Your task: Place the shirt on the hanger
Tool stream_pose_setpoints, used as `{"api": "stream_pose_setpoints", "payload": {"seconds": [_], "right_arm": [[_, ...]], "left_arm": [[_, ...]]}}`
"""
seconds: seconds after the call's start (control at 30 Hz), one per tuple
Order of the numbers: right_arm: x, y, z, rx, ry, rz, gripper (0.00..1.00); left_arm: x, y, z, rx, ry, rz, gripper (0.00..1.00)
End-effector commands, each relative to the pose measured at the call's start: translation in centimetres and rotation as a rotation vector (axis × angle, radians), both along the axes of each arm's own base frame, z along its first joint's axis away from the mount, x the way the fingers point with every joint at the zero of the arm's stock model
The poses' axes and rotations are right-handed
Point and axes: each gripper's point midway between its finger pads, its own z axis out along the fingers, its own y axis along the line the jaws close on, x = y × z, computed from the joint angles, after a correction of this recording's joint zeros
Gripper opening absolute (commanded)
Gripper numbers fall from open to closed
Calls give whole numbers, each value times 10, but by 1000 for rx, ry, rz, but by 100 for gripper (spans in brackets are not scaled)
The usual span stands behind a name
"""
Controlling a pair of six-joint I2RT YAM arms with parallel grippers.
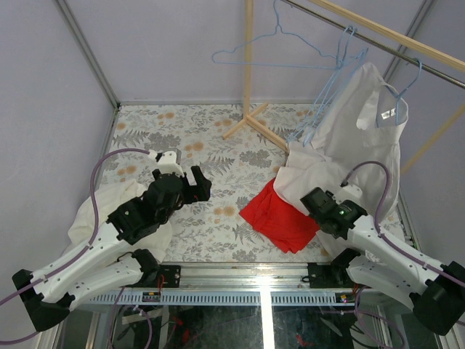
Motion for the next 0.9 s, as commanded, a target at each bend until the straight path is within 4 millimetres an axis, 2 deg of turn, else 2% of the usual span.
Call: {"api": "stream_pose_setpoints", "payload": {"seconds": [0.0, 0.1, 0.27, 0.47, 0.7, 0.87], "right_arm": [[56, 31, 63, -20, -301, 230, 51], [67, 23, 65, -62, -283, 177, 48], [101, 17, 36, -37, -146, 168, 50], [141, -8, 6, -22, -54, 107, 50], [193, -47, -5, -89, -3, 31, 51], [230, -69, -25, -103, 60, 30, 52]], "left_arm": [[8, -4, 8, -25, -40, 5, 93], [8, -6, 8, -31, -39, 1, 93], [5, -4, 7, -28, -39, -3, 93], [4, 1, 11, -12, -46, -1, 93], [4, 2, 14, -4, -47, -3, 93], [4, 0, 18, -12, -45, -7, 93]]}}
